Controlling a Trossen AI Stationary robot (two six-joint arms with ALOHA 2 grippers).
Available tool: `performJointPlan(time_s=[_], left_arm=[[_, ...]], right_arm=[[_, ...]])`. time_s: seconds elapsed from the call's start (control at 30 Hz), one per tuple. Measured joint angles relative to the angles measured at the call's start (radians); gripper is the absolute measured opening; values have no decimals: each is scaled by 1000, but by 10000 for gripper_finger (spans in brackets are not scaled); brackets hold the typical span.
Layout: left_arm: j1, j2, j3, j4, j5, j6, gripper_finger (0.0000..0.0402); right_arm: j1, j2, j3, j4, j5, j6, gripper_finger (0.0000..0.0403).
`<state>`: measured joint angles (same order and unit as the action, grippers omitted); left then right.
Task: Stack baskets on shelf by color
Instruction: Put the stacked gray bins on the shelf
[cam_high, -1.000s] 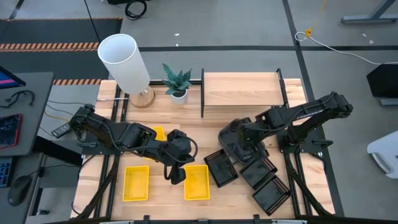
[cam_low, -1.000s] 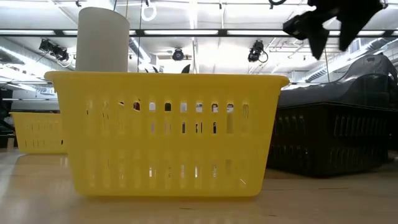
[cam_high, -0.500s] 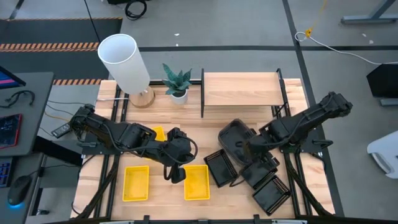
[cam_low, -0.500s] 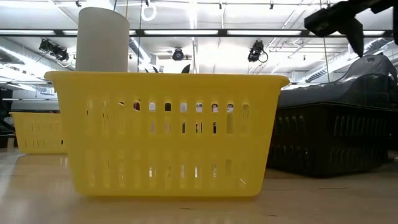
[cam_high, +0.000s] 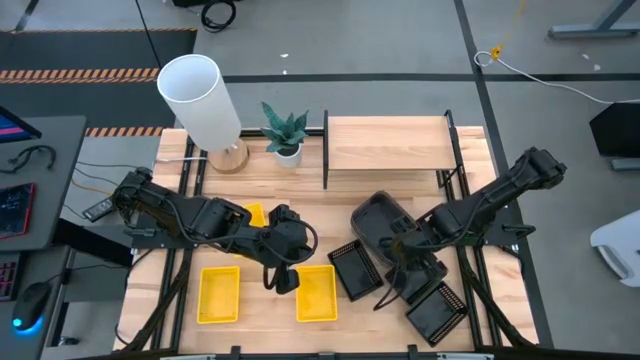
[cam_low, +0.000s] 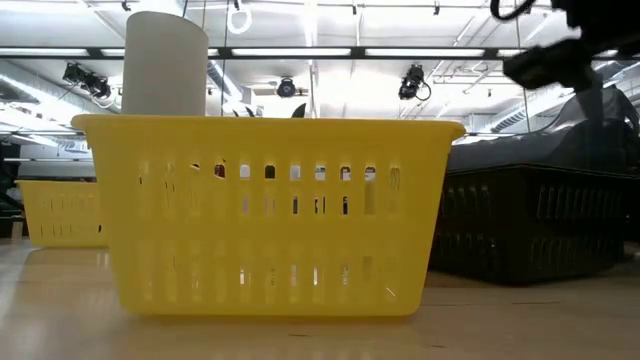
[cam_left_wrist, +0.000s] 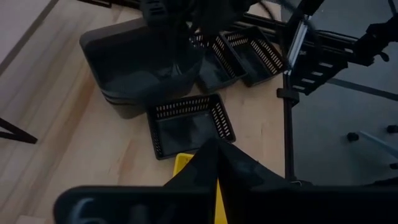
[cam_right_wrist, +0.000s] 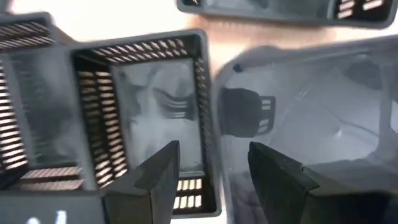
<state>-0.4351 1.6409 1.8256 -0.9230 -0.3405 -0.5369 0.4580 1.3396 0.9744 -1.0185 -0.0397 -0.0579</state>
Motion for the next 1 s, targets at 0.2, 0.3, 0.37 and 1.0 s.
performJointPlan(time_s=[0.2, 0.3, 0.37, 1.0], left_arm=[[0, 0, 0, 0, 0, -1, 20], [0, 0, 0, 0, 0, -1, 24], [0, 0, 0, 0, 0, -1, 23], [0, 0, 0, 0, 0, -1, 23]], right_arm=[[0, 0, -78, 48, 77, 7, 194], [0, 0, -98, 74, 79, 7, 189], [0, 0, -105, 86, 90, 7, 181], [-1, -1, -202, 189, 104, -24, 15]])
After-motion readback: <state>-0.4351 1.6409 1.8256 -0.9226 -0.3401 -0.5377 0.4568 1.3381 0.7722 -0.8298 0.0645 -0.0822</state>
